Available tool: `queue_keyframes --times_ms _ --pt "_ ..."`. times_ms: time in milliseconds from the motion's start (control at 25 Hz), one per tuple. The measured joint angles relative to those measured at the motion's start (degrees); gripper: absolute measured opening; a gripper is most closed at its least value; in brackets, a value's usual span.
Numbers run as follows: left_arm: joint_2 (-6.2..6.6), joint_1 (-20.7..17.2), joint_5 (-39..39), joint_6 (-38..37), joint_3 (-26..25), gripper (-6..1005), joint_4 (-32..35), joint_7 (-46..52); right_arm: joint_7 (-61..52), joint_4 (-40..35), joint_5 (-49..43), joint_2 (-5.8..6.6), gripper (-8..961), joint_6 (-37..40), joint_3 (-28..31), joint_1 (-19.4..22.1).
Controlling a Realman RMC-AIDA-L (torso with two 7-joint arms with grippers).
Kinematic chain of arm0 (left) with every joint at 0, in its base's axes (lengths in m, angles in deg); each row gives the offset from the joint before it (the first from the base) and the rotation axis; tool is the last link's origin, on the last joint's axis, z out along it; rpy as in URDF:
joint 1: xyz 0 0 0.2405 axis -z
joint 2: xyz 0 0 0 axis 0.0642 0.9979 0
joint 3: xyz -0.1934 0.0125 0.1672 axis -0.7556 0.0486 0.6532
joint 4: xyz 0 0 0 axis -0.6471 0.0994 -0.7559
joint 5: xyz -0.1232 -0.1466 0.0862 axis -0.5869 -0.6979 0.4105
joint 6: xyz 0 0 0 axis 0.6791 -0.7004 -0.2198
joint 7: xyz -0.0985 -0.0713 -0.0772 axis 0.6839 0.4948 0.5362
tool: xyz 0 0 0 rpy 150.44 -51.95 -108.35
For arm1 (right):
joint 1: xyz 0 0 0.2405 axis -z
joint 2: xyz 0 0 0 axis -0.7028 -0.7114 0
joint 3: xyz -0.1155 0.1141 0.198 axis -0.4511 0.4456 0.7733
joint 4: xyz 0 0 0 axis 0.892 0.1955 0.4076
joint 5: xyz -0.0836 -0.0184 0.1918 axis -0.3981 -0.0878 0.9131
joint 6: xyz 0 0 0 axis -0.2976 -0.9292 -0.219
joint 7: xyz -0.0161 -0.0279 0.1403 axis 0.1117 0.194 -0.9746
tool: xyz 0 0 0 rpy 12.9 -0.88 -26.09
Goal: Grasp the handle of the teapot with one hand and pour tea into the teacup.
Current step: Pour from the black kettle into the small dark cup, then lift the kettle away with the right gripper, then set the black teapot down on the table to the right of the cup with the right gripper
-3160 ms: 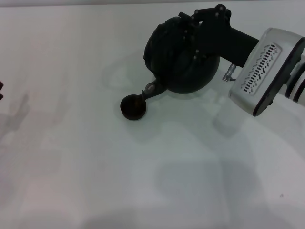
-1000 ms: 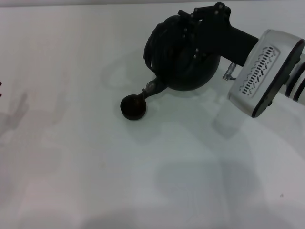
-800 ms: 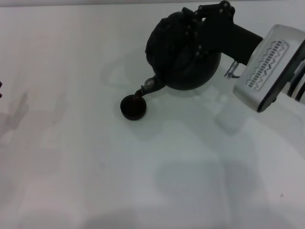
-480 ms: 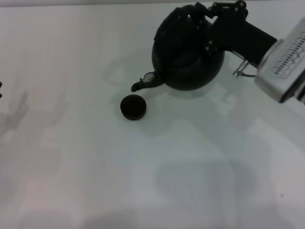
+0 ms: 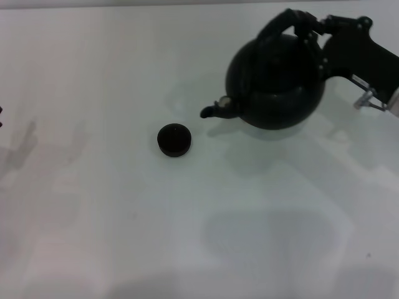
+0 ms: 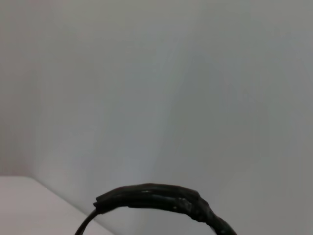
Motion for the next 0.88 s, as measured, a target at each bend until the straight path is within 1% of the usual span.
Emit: queue_keyframes --times_ms 200,360,520,760,880 --pt "0.07 0.43 0.00 -0.08 0.00 876 0.31 0.00 0.16 0.42 -0.71 0.80 108 0.21 0.26 1.87" --pt "0.08 1.01 0.00 -0.31 0.00 876 0.35 0.00 0.55 2.07 -1.69 1.00 108 2.20 0.32 2.82" --pt "0.14 1.64 0.19 -1.03 0.00 876 0.35 0.00 0.55 3.77 -2.62 1.16 108 3.78 0.73 2.86" --pt "0.17 2.08 0.32 -1.52 0.00 876 0.35 0.00 0.61 8.82 -5.79 0.48 108 10.34 6.86 3.29" --pt "0.17 2.35 0.35 -1.52 0.08 877 0.34 0.00 0.79 10.80 -6.14 0.39 108 12.46 8.41 3.16"
